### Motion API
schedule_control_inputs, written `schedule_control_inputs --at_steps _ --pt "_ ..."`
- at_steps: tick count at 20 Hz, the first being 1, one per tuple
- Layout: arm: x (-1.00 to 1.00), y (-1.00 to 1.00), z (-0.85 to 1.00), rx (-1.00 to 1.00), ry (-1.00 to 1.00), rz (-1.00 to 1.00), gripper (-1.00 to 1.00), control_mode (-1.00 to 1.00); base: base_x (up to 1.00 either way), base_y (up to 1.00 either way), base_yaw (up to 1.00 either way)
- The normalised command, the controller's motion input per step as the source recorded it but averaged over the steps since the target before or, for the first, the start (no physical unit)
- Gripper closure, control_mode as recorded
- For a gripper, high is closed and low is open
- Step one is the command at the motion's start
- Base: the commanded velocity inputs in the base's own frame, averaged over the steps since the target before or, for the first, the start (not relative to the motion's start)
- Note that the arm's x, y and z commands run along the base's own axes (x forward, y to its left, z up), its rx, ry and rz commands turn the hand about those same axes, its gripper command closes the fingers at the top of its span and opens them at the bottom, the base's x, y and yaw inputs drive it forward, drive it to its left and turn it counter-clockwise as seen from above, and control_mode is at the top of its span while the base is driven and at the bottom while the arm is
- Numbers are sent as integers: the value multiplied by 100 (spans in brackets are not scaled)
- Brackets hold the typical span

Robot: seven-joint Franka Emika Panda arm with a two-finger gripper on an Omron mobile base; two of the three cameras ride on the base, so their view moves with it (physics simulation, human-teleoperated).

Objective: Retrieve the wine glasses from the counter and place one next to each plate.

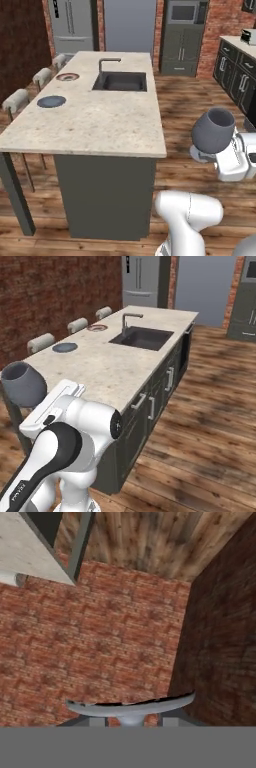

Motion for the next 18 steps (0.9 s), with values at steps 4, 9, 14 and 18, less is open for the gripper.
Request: schedule_control_inputs --at_steps 4,9,14,18 --pt "0 0 0 0 0 0 100 100 47 100 -1" --pt "0 0 0 0 0 0 100 100 48 100 -1" --pt "0 0 0 0 0 0 100 100 51 100 -10" --pt "0 0 0 0 0 0 100 100 76 100 -18"
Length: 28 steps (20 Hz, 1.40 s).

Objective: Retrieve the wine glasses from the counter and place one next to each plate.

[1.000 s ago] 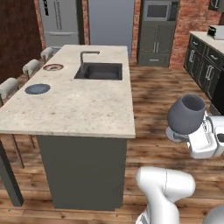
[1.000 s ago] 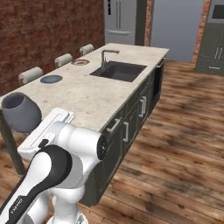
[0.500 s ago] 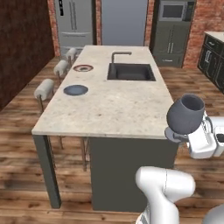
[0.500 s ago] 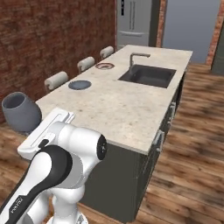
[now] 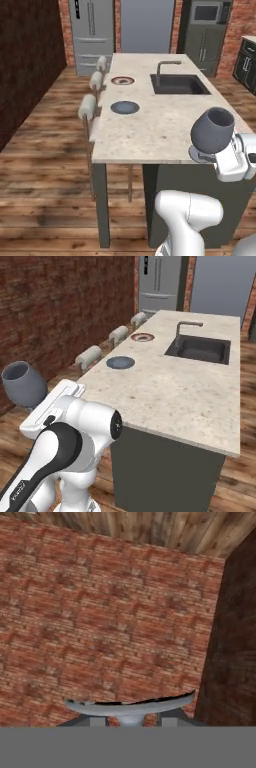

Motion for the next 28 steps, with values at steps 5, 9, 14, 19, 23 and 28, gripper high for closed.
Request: schedule_control_inputs --at_steps 5,9,14,19,23,28 --pt "0 0 0 0 0 0 100 100 98 100 -28" --pt "0 0 0 0 0 0 100 100 91 100 -43" --pt "0 0 0 0 0 0 100 100 61 94 -62" --pt "0 0 0 0 0 0 100 100 49 69 -77" --pt "0 0 0 0 0 0 100 100 44 55 -85" --pt "0 0 0 0 0 0 100 100 29 37 -92"
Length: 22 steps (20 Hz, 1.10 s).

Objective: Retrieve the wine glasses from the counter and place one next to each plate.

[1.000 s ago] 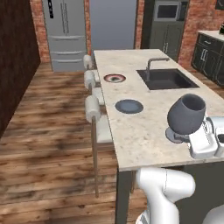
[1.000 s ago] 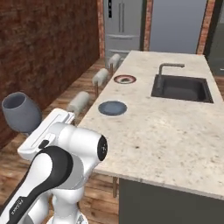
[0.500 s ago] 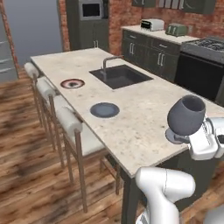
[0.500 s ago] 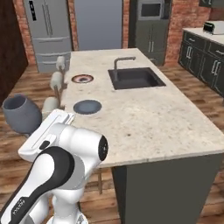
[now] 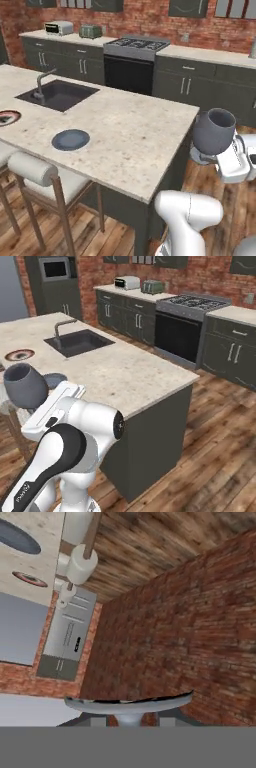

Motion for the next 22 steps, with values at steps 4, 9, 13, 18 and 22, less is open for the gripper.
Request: schedule_control_inputs --at_steps 4,9,13,18,22 --pt "0 0 0 0 0 0 100 100 10 42 -87" --pt "0 0 0 0 0 0 100 100 -67 53 -51" --pt "0 0 0 0 0 0 100 100 -97 57 -17" --pt "0 0 0 0 0 0 100 100 -37 91 -3" --pt "0 0 0 0 0 0 100 100 85 100 -6"
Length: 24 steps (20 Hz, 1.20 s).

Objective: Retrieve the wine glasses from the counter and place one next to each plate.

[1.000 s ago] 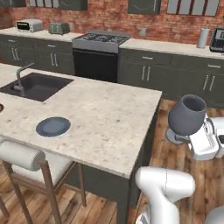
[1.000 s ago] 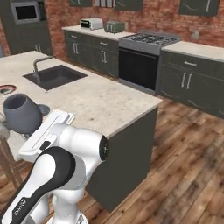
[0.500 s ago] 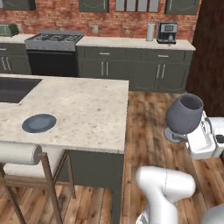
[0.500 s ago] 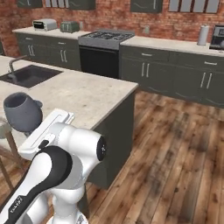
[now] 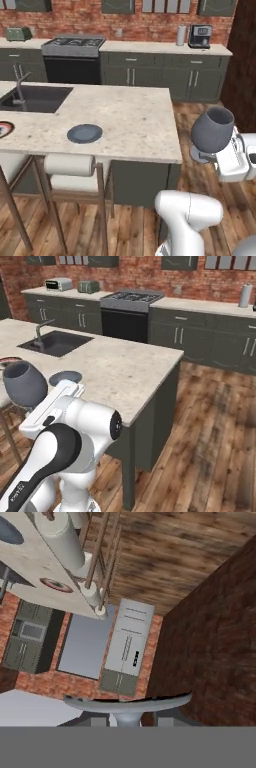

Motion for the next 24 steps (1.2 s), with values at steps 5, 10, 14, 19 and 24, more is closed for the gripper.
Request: schedule_control_inputs --at_steps 5,10,14,19,24 --pt "0 0 0 0 0 0 100 100 83 87 -18" --pt "0 0 0 0 0 0 100 100 22 16 -22" --pt "0 0 0 0 0 0 100 100 0 18 -20" --pt "0 0 0 0 0 0 100 100 38 54 -27" --pt "0 0 0 0 0 0 100 100 41 6 -12"
